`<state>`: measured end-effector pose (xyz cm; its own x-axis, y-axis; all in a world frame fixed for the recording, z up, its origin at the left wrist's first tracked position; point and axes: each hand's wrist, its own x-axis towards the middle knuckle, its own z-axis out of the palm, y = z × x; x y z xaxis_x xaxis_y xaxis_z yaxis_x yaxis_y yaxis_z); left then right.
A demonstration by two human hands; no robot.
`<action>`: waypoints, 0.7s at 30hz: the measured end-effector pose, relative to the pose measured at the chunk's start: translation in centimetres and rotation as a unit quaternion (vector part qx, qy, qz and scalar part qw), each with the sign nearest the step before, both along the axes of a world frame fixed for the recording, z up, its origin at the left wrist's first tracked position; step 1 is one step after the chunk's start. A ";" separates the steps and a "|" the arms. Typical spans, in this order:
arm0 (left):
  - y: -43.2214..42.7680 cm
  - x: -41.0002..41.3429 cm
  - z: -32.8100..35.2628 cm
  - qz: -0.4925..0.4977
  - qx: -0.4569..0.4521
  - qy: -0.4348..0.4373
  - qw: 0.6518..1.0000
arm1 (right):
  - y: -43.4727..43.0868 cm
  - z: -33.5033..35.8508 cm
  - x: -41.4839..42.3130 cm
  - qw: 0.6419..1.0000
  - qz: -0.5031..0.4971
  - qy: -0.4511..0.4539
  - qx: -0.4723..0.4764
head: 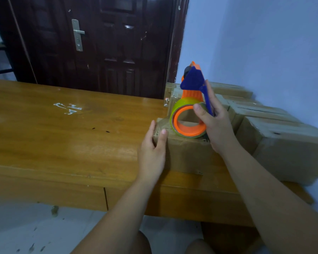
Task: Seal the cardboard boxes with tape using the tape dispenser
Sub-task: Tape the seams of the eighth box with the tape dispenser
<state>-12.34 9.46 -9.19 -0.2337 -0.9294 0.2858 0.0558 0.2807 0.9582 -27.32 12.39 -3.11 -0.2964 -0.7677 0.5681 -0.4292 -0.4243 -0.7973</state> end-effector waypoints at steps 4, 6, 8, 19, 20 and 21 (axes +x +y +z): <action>0.2 -0.5 -0.1 0.042 -0.004 -0.016 0.999 | 0.1 0.1 0.1 1.000 0.001 -0.003 0.002; 0.1 -0.4 0.0 0.051 0.001 -0.035 0.998 | 0.1 0.0 0.1 1.000 -0.003 -0.001 0.006; -0.4 0.0 0.2 0.056 0.002 -0.073 0.996 | 0.1 0.0 0.1 1.000 -0.008 -0.004 0.012; -1.5 -0.3 1.4 0.059 -0.233 -0.338 0.910 | 0.2 0.2 0.1 1.000 0.013 -0.024 0.013; -1.6 -0.4 1.2 0.061 -0.241 -0.346 0.905 | 0.2 0.2 0.1 1.000 0.015 -0.018 0.016; -1.7 -0.3 1.0 0.064 -0.251 -0.351 0.900 | 0.2 0.3 0.1 1.000 0.018 -0.010 0.019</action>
<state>-12.61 7.78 -8.17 -0.4205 -0.7569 0.5003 -0.5774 0.6486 0.4959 -27.17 12.57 -2.79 -0.2801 -0.7991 0.5319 -0.3980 -0.4076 -0.8219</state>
